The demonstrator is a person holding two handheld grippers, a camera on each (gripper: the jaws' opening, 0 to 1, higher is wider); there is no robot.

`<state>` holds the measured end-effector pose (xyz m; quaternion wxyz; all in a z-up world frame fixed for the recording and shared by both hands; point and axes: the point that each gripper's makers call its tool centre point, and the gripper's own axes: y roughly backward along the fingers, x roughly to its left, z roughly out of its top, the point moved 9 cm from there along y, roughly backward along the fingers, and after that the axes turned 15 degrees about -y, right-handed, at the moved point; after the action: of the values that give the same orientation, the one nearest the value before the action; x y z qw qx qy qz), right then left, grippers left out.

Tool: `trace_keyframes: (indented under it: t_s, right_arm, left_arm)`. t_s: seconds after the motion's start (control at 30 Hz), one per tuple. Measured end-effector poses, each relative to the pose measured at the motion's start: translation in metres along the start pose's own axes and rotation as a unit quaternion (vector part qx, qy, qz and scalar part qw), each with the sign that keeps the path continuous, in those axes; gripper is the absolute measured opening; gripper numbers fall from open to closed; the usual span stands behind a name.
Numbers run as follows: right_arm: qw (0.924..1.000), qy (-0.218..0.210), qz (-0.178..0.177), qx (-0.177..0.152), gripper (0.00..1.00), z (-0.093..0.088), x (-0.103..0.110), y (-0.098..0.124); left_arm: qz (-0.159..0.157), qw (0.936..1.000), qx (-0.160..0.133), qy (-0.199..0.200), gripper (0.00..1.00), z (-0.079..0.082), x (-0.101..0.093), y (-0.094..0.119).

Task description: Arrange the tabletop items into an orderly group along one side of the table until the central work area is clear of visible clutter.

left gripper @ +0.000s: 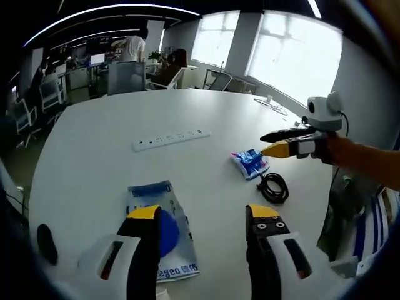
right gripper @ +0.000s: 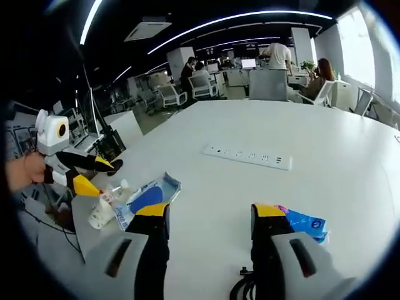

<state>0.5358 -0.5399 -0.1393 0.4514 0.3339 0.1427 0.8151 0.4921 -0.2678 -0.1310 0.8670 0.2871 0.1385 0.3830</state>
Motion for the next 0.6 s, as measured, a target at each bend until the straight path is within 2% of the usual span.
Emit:
trace_keyframes:
  t_s: [0.3,0.6]
  right_arm:
    - [0.9990,0.024,0.028,0.024,0.51,0.004,0.026,-0.031]
    - [0.9945,0.059,0.056,0.066,0.51,0.005,0.042,-0.070]
  left_arm:
    - [0.025,0.9993,-0.001,0.029,0.54,-0.023,0.013,0.025]
    - [0.051,0.9970,-0.005,0.057,0.53,-0.045,0.026,0.050]
